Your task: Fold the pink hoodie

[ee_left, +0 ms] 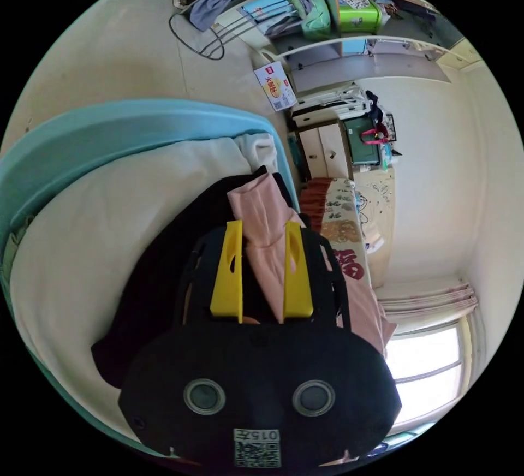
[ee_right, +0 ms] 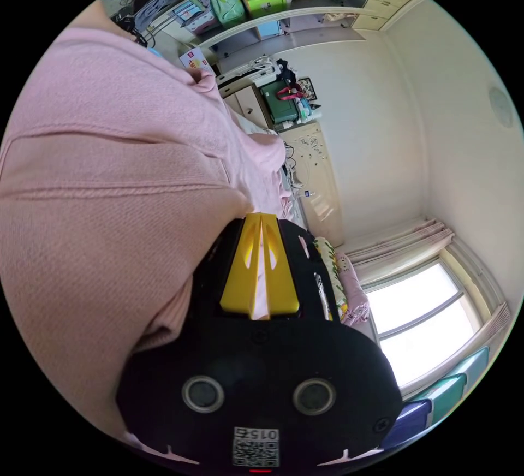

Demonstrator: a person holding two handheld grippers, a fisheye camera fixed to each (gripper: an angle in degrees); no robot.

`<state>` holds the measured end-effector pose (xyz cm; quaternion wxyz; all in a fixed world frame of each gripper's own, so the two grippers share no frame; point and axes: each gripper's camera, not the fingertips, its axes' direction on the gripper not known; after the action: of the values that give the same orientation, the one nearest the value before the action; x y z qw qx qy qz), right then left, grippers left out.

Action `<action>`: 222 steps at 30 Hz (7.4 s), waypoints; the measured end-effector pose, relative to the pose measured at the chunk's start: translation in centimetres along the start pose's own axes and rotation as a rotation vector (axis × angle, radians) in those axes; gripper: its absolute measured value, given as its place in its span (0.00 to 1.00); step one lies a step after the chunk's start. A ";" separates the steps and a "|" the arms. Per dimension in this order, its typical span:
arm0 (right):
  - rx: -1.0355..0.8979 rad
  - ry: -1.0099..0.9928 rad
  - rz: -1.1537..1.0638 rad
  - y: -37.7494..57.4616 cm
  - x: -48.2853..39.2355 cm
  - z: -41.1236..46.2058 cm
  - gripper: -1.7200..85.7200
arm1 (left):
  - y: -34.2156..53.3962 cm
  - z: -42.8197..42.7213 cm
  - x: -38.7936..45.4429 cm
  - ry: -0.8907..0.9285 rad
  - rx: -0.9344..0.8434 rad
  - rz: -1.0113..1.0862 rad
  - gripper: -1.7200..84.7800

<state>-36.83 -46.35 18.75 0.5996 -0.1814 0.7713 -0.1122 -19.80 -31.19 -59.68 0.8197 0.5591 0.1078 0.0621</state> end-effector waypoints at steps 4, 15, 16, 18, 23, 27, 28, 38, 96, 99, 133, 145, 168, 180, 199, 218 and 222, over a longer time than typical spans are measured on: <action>0.006 0.006 0.002 -0.3 -0.2 -0.8 0.01 | 2.0 -0.2 -0.7 0.018 0.062 -0.014 0.08; 0.010 0.008 0.005 1.3 -1.6 0.9 0.01 | 9.2 -12.0 9.2 0.179 0.228 0.216 0.03; 0.010 0.008 0.005 1.7 -1.8 1.4 0.01 | 11.2 -14.0 12.6 0.220 0.244 0.293 0.03; 0.008 0.007 0.006 2.3 -2.1 2.3 0.01 | 15.4 -17.1 17.7 0.324 0.272 0.379 0.03; 0.014 -0.056 0.094 5.2 -0.8 5.8 0.01 | 35.6 -24.1 33.5 0.601 0.149 0.774 0.03; -0.123 -0.356 0.647 12.3 11.7 9.5 0.01 | 52.3 -26.5 36.8 0.702 0.016 1.044 0.03; -0.152 -0.467 0.837 17.1 15.8 10.9 0.01 | 57.5 -26.1 36.7 0.697 -0.055 1.121 0.03; -0.056 -0.994 1.161 46.9 21.9 25.0 0.05 | 81.3 -16.1 31.7 0.310 -0.796 1.453 0.09; -0.442 -1.424 0.705 -3.8 -1.1 88.0 0.21 | 29.7 -4.3 14.8 0.408 -0.200 0.293 0.02; -0.487 -1.489 0.735 -3.0 -1.5 88.8 0.23 | 29.3 -4.0 14.7 0.401 -0.200 0.303 0.02; 0.023 -0.986 0.671 36.4 -3.6 38.5 0.10 | 51.0 -13.5 22.6 0.426 -0.239 1.007 0.15; -0.221 -1.388 0.703 38.6 -15.7 42.3 0.10 | 81.5 -4.5 21.6 0.139 -0.843 1.563 0.13; -0.101 -1.171 0.796 46.4 -21.9 29.8 0.09 | 87.7 -7.3 15.1 0.023 -0.702 1.799 0.09; 0.110 -0.940 0.986 55.3 -22.3 16.4 0.09 | 74.0 -19.7 10.4 0.243 -0.336 1.259 0.10; 0.108 -1.000 0.944 56.1 -26.6 13.0 0.17 | 58.8 -26.3 3.6 -0.013 -0.317 0.943 0.15; -0.451 -0.797 0.725 52.3 -32.5 20.3 0.01 | 53.9 -25.4 5.4 -0.006 -0.443 0.874 0.03; -0.535 -0.774 0.606 49.7 -33.0 22.2 0.01 | 53.7 -24.4 6.1 -0.084 -0.483 0.885 0.02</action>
<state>-15.47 13.47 22.88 0.7776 -0.1251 0.5142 0.3395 -18.90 11.95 -18.93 0.8243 0.3476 -0.1902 0.4044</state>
